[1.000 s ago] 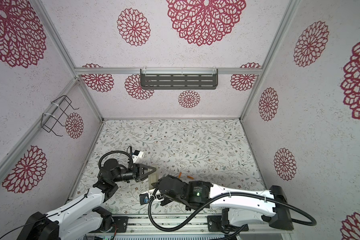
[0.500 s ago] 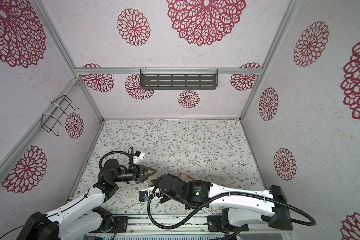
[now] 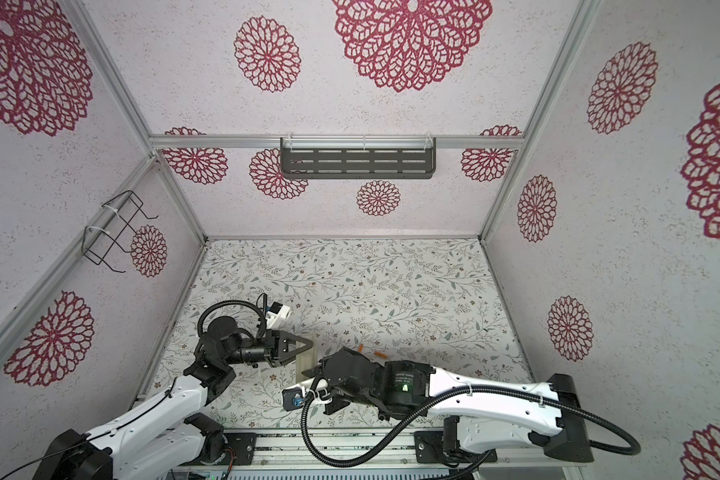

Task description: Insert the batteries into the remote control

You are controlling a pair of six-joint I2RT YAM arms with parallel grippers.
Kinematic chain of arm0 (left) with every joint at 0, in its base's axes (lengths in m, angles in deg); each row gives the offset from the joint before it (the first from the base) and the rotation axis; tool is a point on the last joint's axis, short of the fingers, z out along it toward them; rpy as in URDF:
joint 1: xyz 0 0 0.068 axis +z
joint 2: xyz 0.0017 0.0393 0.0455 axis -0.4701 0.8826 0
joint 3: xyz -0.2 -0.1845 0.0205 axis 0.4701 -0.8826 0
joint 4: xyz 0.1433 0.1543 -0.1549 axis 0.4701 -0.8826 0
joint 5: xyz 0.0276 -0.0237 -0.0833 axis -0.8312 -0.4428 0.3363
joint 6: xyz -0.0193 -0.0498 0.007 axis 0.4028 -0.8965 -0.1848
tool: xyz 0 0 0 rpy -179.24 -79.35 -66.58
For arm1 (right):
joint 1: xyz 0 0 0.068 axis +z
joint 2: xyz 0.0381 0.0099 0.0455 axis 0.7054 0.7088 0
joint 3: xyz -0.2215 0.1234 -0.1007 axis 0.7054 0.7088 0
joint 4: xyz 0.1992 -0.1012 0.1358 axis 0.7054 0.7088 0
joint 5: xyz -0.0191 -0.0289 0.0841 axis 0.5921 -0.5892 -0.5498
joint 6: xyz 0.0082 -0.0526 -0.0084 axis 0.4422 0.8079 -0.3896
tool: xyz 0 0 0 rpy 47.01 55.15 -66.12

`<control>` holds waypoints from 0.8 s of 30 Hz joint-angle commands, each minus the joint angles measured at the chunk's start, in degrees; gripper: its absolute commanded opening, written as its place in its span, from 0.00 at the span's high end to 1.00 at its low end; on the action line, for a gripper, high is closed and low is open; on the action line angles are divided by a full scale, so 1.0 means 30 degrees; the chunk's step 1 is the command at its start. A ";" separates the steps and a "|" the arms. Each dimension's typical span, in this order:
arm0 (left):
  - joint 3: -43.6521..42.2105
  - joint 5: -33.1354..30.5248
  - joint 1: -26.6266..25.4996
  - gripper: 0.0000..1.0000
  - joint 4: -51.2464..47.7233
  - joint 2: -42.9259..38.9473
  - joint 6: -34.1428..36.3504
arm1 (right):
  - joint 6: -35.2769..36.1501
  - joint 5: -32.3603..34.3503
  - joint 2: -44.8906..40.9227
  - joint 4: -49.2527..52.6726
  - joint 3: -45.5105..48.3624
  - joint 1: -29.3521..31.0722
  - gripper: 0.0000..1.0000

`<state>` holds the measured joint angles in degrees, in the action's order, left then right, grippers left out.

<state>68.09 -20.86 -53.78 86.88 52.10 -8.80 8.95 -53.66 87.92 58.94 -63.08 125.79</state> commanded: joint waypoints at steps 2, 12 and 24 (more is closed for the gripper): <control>0.0480 0.0238 -0.0140 1.00 0.0124 -0.0366 0.0407 | -0.0448 -0.0435 0.0074 0.0028 -0.0486 -0.0055 0.74; 0.0509 0.0238 -0.0145 1.00 -0.0022 -0.0308 0.0606 | -0.0549 -0.0418 0.0540 0.0422 -0.0572 -0.0088 0.74; 0.0509 0.0355 -0.0154 1.00 -0.0041 -0.0314 0.0557 | -0.0082 0.1130 0.1132 0.1136 -0.0768 -0.0081 0.74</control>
<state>68.09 -21.32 -53.91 85.48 51.80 -6.92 8.58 -53.38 90.43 60.47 -63.89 125.81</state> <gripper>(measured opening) 0.244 0.263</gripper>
